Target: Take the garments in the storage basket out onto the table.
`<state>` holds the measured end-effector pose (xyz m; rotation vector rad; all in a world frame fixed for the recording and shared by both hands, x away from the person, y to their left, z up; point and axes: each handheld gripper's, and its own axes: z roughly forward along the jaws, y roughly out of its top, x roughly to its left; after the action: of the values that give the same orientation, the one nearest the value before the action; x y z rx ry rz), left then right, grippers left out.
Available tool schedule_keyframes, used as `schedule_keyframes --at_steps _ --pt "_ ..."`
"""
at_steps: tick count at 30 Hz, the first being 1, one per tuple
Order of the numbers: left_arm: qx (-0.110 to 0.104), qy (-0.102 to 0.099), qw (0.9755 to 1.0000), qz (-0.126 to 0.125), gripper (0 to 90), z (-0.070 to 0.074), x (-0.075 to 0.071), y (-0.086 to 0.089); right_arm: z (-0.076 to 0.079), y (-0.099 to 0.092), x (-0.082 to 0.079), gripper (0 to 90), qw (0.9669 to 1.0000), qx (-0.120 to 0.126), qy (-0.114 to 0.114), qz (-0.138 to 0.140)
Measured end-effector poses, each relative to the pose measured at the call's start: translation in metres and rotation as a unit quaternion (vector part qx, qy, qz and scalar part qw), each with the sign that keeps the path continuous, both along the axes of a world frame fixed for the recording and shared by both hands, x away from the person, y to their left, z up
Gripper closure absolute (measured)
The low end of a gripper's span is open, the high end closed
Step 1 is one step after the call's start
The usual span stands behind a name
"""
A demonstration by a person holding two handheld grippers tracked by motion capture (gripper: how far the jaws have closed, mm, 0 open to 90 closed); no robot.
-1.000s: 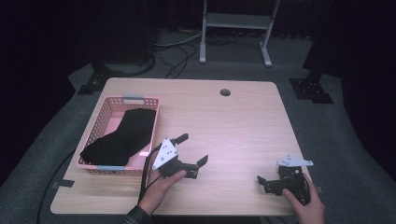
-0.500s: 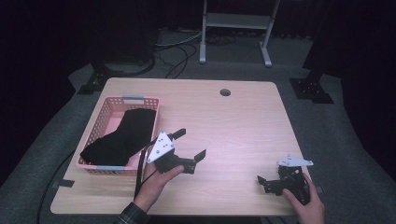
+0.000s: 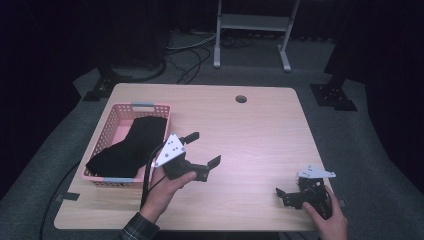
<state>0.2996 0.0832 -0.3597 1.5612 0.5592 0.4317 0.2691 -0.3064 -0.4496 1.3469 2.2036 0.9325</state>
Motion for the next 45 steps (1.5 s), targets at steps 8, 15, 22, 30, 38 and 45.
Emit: schedule_keyframes --at_steps 8,15,22,30,38,45 --pt "0.006 0.002 1.0 0.001 0.3 0.012 0.004 0.0 0.0 0.0 0.0 0.0 1.0 0.0 0.0 0.0" --pt "0.005 0.005 1.0 -0.002 0.3 0.025 0.008 0.001 0.0 0.0 0.0 0.0 1.0 0.0 0.0 0.0" --pt "0.007 0.011 0.9999 -0.006 0.3 0.034 0.01 0.0 0.0 0.0 0.0 0.0 1.0 0.0 0.0 0.0" --pt "0.008 0.016 0.9998 -0.007 0.3 0.044 0.016 -0.001 0.0 0.0 0.0 0.0 1.0 0.0 -0.001 0.0" --pt "0.007 0.017 0.9998 -0.006 0.3 0.054 0.021 0.0 0.0 0.0 0.0 0.0 1.0 0.0 0.0 0.0" --pt "0.007 0.021 0.9997 -0.008 0.3 0.062 0.024 0.004 0.0 0.0 0.0 0.0 1.0 0.0 0.0 0.0"
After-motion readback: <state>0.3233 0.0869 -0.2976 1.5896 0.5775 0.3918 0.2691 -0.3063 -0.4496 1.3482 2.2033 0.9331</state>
